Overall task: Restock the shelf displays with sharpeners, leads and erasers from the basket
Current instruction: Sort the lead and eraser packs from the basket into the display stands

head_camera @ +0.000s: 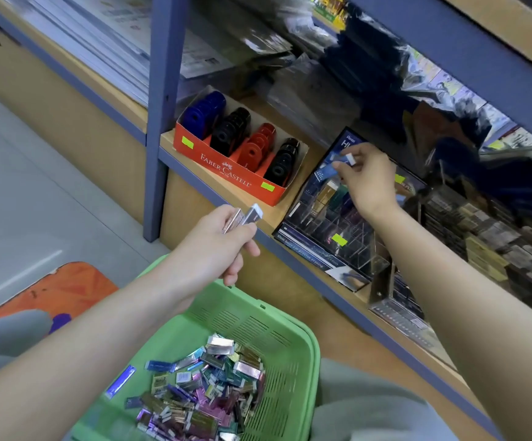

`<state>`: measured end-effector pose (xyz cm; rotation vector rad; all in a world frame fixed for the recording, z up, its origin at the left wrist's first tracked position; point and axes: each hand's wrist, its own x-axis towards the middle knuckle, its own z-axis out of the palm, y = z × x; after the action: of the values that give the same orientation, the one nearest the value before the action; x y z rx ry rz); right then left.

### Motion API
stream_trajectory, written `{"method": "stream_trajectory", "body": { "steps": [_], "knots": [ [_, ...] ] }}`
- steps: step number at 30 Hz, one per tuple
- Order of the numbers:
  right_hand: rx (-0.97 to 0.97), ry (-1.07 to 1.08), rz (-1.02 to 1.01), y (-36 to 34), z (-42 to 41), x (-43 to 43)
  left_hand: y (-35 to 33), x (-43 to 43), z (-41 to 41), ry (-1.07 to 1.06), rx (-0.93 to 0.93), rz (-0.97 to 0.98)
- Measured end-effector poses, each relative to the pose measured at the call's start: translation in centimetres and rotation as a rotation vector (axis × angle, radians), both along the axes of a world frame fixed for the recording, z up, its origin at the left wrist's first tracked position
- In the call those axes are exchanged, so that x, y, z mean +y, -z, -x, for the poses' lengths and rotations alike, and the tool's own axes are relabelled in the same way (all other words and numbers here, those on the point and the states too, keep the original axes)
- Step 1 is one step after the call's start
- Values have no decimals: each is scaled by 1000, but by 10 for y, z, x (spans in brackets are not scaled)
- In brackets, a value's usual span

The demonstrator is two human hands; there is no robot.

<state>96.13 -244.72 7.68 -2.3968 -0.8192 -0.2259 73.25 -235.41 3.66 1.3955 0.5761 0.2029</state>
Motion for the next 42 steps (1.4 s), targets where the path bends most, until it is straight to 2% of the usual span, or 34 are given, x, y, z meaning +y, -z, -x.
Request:
{"method": "stream_trajectory", "body": {
  "steps": [11, 16, 23, 31, 36, 40, 42],
  "knots": [
    [-53, -37, 304, 0, -23, 24, 3, 11, -6, 22, 4, -42],
    [-40, -108, 531, -3, -21, 28, 5, 7, -9, 46, 10, -38],
    [-148, -36, 409, 5, -30, 29, 5, 9, -14, 17, 8, 3],
    [-134, -26, 485, 6, -27, 36, 12, 12, -21, -6, 54, 0],
    [-173, -53, 511, 9, -26, 36, 17, 14, -27, -6, 82, 110],
    [-235, -88, 347, 5, -7, 29, 12, 12, -25, 14, -14, 145],
    [-150, -152, 228, -2, 17, 23, 12, 12, -23, 33, -46, 131]
  ]
}}
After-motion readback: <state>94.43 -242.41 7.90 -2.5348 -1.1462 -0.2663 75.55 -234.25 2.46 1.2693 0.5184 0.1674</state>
